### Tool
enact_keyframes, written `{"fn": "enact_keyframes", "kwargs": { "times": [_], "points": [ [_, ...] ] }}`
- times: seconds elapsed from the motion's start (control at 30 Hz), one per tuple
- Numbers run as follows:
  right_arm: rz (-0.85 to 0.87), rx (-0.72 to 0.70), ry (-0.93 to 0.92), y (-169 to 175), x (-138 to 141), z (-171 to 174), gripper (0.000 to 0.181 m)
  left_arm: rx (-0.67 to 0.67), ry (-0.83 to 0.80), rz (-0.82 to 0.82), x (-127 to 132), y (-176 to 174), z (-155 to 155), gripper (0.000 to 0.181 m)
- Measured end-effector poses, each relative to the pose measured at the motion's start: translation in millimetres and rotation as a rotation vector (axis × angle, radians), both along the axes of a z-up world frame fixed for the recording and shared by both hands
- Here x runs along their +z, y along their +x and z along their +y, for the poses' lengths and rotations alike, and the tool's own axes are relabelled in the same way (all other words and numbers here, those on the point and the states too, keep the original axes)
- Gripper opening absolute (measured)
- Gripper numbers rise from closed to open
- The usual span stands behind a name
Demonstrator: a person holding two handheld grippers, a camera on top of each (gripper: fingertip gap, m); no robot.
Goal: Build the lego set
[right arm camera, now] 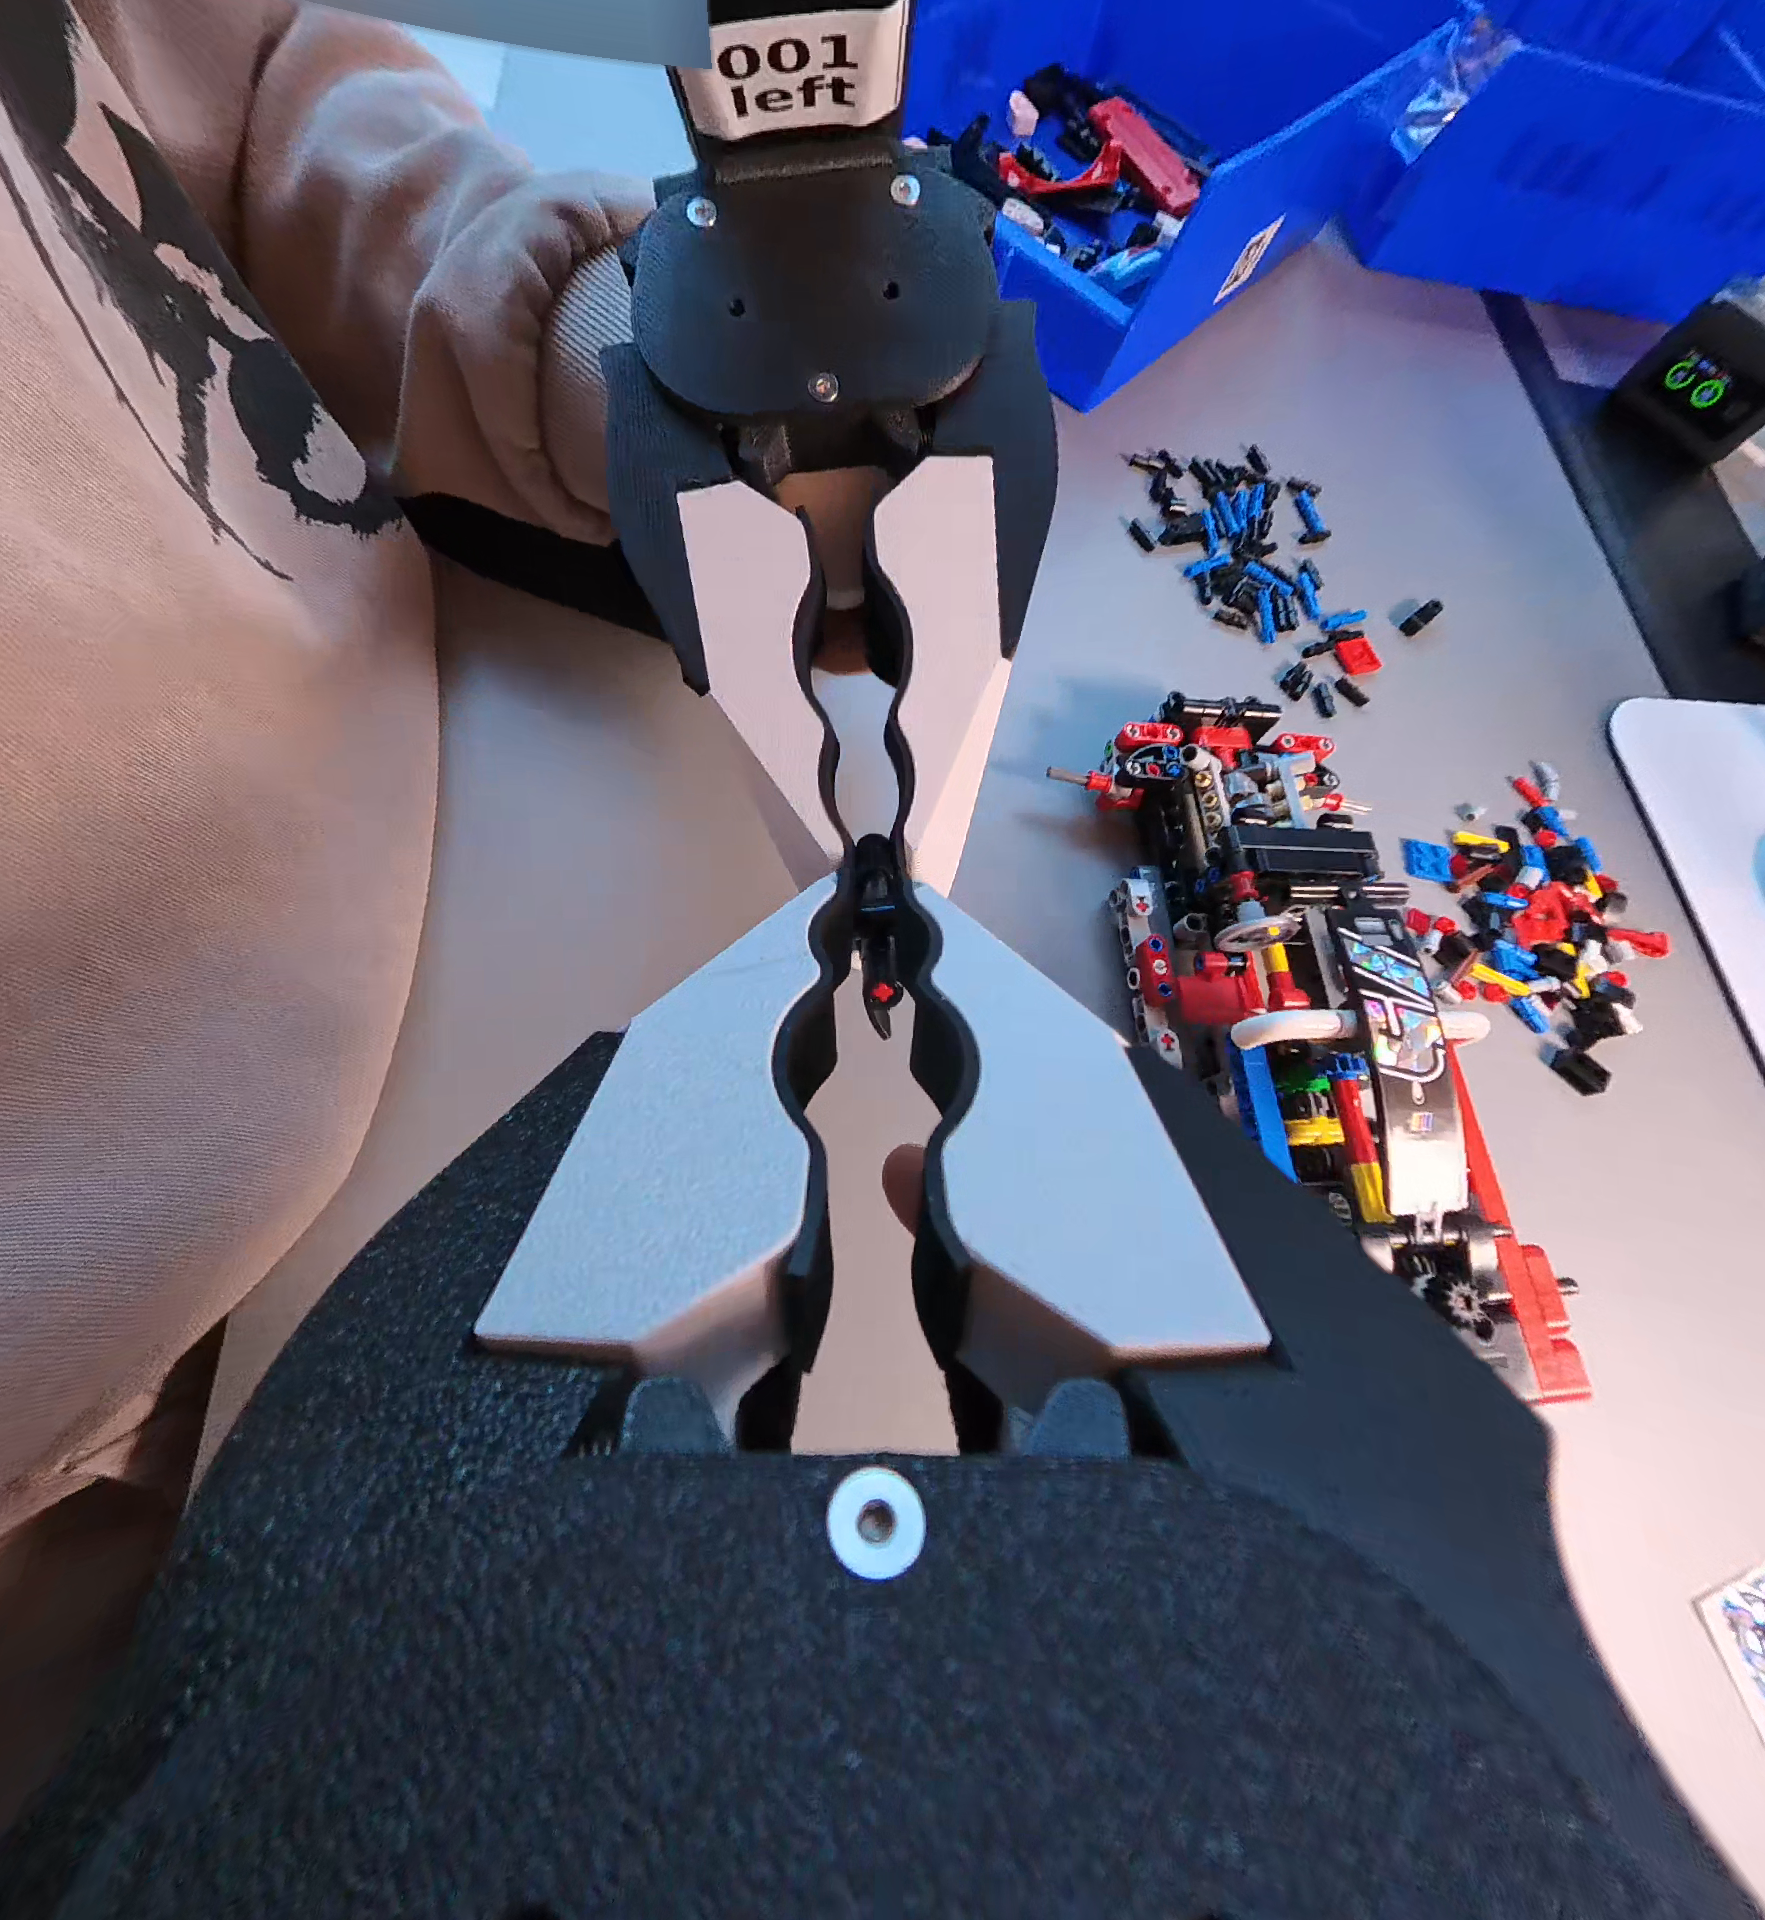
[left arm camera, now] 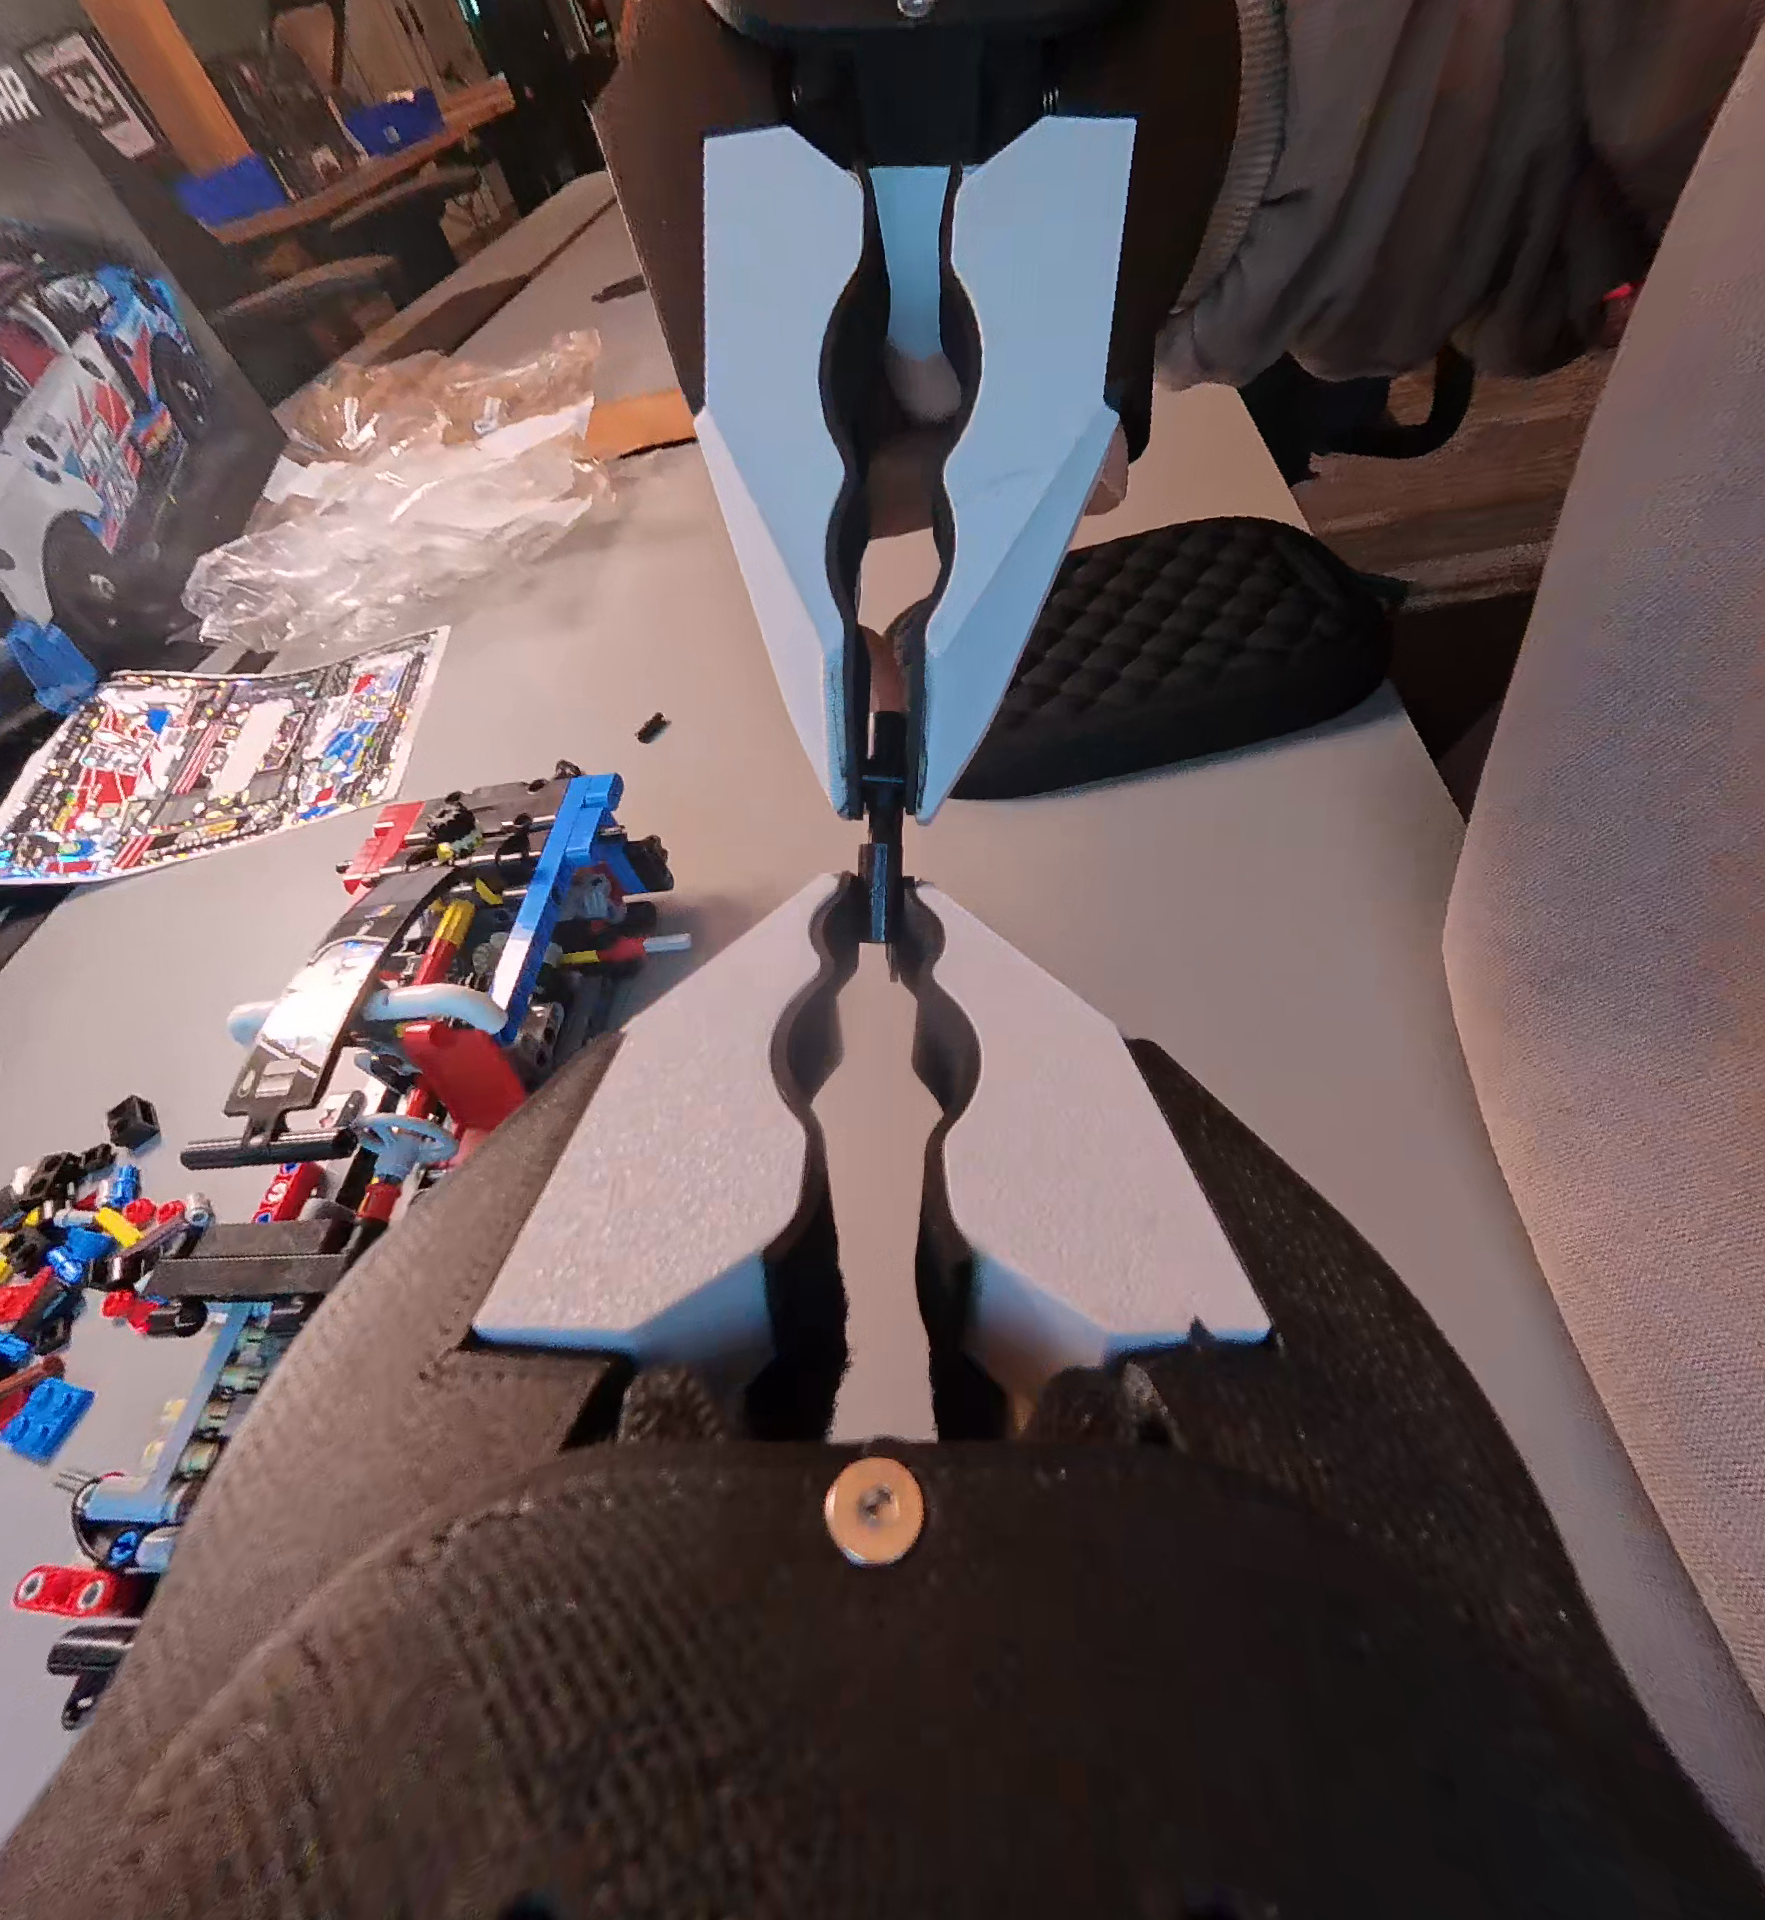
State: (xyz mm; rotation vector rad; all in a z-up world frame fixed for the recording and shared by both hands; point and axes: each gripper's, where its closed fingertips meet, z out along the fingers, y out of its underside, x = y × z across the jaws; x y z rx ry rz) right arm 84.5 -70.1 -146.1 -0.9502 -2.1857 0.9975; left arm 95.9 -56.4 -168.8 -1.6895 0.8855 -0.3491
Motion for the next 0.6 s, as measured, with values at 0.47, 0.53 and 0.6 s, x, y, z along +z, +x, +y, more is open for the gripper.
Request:
{"fn": "enact_keyframes", "kwargs": {
  "times": [0.47, 0.53, 0.6],
  "points": [
    [-0.067, 0.008, -0.012, -2, -24, 2, 0.006, 0.018, -0.134, 0.030, -22, 3, 3, 0.004],
    [-0.072, 0.014, -0.052, -2, -20, 0, 0.006, 0.016, -0.130, 0.013, -19, 3, 3, 0.004],
    [-0.073, 0.013, -0.034, -3, -26, 1, 0.006, 0.019, -0.145, 0.029, -24, 2, 3, 0.004]
  ]
}}
